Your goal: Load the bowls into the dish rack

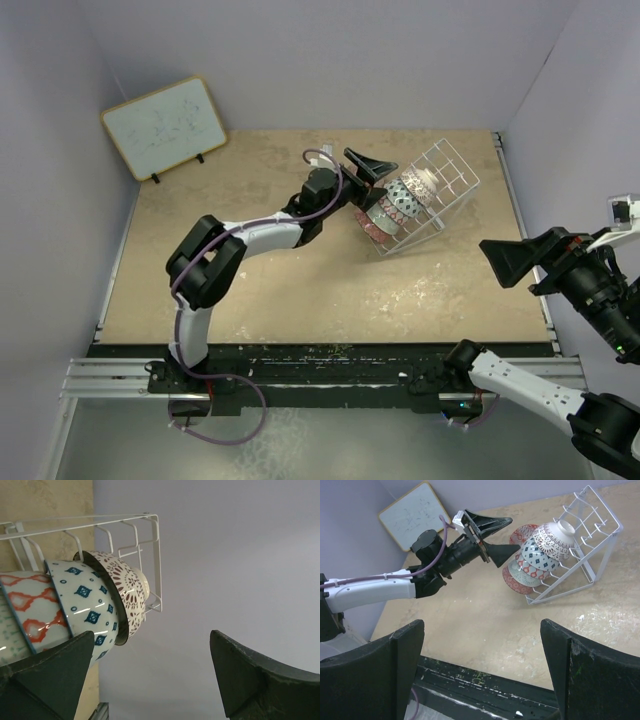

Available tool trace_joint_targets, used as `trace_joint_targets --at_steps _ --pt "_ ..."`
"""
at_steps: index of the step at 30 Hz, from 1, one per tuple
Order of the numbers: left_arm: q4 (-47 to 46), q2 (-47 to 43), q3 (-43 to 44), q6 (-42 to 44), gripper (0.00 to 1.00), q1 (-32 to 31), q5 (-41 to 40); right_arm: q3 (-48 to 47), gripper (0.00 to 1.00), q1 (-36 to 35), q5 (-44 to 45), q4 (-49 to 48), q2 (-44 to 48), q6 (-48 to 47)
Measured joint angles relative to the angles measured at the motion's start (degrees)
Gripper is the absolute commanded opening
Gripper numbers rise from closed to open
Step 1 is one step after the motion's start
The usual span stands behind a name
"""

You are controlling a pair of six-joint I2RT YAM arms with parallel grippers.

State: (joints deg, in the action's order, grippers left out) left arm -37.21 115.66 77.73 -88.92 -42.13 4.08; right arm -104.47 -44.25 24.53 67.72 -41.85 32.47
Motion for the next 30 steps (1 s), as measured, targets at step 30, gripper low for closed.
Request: trace_joint_targets --at_steps 30 --pt "-2.95 -4.87 -6.40 4.31 0.97 0.39 -0.24 -0.02 1.00 0.00 0.04 -0.61 -0.02 0.17"
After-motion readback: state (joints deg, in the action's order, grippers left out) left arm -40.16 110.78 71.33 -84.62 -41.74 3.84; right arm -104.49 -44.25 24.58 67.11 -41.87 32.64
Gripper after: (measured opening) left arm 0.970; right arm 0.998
